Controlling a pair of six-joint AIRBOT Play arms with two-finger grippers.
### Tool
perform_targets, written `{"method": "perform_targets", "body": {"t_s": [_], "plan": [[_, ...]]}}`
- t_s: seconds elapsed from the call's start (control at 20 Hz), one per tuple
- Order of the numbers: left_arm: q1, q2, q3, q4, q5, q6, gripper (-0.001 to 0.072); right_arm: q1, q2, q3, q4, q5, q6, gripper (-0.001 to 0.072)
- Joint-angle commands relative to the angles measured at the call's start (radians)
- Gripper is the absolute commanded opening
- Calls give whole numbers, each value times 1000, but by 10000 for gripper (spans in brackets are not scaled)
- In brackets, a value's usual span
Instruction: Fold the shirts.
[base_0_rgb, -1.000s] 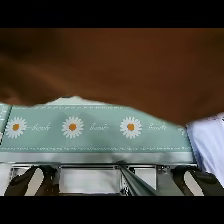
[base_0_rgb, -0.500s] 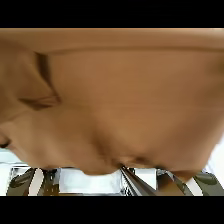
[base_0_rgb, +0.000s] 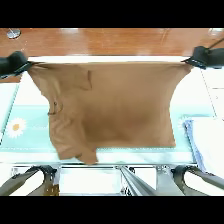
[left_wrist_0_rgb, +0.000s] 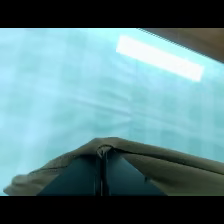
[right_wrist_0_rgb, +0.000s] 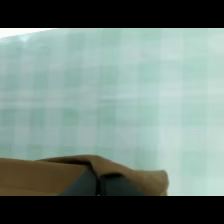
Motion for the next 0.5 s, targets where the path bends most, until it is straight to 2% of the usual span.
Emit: {"method": "perform_targets", "body": {"t_s": [0.0,0.2,0.35,0.45], "plan": [[-59,-268,73,-6,198,-76,17,0,-331,159,67,-90,-11,24],[-93,-486,205,-46,184,-142,16,0,-619,415,153,-88,43,24],[-103,-528,214,-99,156,-142,17,0,-708,468,209,-76,59,24],[-94,-512,216,-99,79,-111,18,-4,-711,470,215,-8,51,24]]}}
